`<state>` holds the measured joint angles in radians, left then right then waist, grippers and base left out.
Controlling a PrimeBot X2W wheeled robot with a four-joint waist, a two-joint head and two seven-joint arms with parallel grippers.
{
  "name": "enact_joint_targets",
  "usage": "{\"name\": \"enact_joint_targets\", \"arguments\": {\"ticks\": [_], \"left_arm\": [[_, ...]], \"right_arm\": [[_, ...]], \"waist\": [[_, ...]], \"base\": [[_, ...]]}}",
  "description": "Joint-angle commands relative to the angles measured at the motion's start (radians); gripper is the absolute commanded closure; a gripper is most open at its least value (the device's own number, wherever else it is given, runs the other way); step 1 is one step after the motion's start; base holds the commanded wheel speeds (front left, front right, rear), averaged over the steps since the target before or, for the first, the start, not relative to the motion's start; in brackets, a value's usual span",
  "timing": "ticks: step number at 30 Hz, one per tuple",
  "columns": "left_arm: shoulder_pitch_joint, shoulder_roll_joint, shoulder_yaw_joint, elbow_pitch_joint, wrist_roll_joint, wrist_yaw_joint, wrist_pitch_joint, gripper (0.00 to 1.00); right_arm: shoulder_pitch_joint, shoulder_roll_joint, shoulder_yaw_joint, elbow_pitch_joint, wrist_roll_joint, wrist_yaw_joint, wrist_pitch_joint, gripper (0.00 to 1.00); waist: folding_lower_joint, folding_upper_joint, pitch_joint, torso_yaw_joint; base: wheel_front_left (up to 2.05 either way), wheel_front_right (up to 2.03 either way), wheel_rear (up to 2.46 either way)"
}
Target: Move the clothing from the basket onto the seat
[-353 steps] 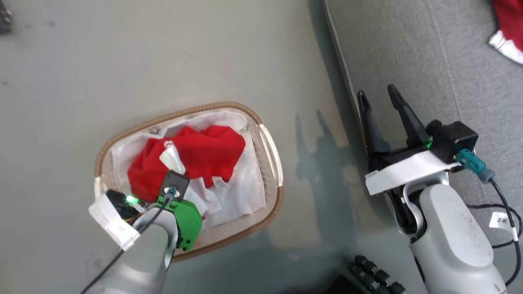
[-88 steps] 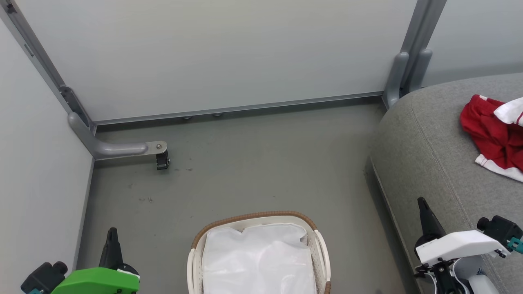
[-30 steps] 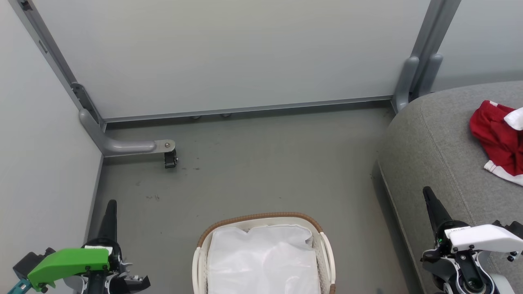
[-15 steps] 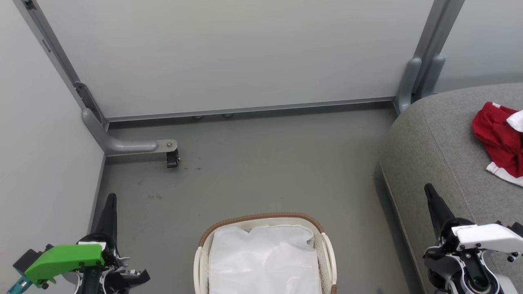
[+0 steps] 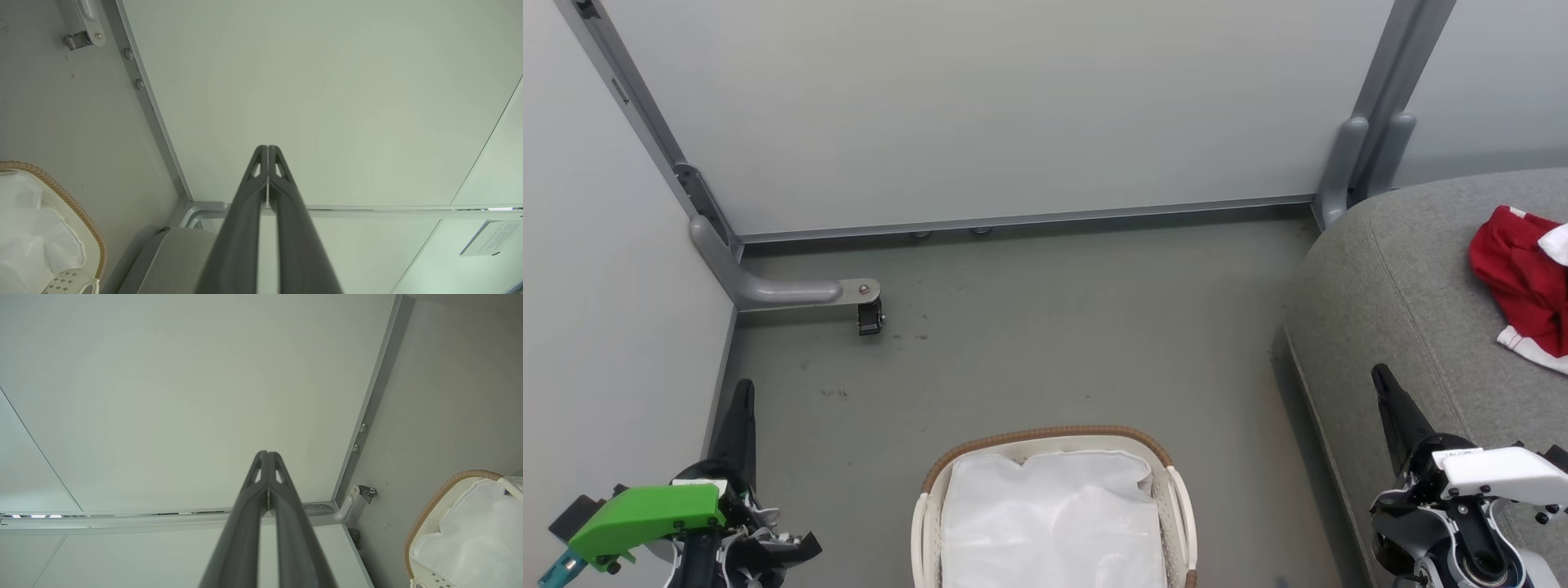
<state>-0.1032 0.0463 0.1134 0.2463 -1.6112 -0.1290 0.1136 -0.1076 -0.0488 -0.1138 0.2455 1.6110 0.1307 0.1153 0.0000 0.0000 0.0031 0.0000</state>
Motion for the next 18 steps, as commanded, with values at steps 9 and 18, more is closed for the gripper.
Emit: {"name": "enact_joint_targets", "arguments": {"ticks": [9, 18], "left_arm": [[-0.012, 0.007, 0.002, -0.002, -0.003, -0.004, 0.005, 1.0], [-0.012, 0.007, 0.002, -0.002, -0.003, -0.004, 0.005, 1.0]], "right_arm": [[-0.001, -0.002, -0.002, -0.004, 0.003, 0.0, 0.002, 1.0], [-0.001, -0.002, -0.002, -0.004, 0.003, 0.0, 0.002, 1.0]], "waist": [[0.0, 0.0, 0.0, 0.0], [0.0, 0.0, 0.0, 0.0]], "base": [[0.0, 0.0, 0.0], [0.0, 0.0, 0.0]]}}
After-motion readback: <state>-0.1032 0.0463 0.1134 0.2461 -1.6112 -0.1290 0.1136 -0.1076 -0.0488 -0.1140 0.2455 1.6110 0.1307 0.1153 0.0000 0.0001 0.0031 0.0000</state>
